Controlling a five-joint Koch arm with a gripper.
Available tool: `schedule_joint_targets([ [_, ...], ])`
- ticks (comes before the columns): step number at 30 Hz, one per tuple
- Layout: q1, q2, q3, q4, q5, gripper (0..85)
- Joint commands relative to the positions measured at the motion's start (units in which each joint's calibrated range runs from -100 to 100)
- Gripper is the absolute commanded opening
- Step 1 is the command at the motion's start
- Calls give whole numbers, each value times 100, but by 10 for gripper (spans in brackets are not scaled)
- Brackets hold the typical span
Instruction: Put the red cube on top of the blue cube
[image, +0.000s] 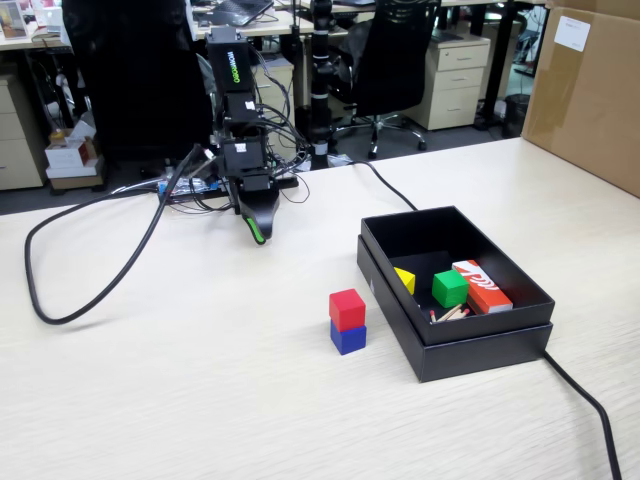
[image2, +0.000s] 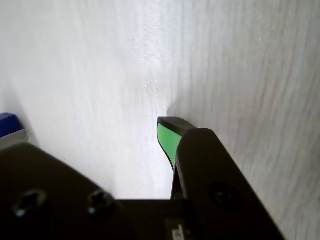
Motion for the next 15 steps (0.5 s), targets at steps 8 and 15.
schedule_joint_targets([
  [8, -54, -820, -1577, 1906, -357, 496],
  [15, -73, -809, -2184, 2372, -479, 493],
])
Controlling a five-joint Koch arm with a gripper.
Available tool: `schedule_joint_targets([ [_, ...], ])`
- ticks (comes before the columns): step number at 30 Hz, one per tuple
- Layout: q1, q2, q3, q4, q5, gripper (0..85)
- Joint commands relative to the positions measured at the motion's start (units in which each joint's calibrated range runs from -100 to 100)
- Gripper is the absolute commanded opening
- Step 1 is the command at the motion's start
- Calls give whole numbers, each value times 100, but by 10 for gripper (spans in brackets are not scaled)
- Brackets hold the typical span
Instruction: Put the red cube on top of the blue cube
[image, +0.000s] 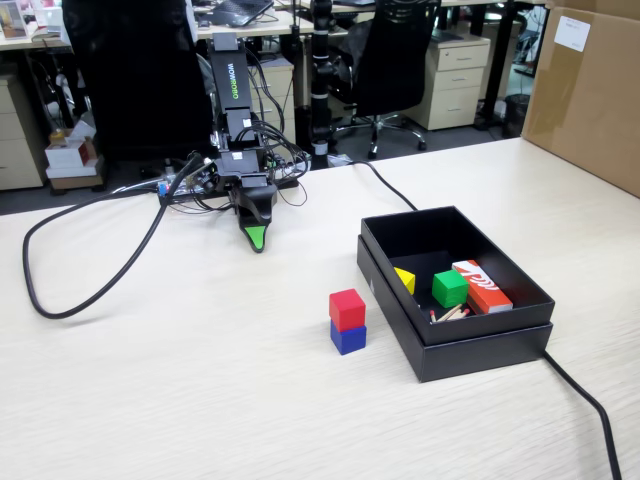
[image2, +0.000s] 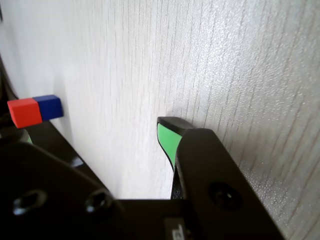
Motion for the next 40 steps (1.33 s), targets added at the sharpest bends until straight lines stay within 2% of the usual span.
schedule_joint_targets([
  [1, 10, 21, -121, -159, -103, 492],
  [40, -15, 56, -139, -115, -117, 488],
])
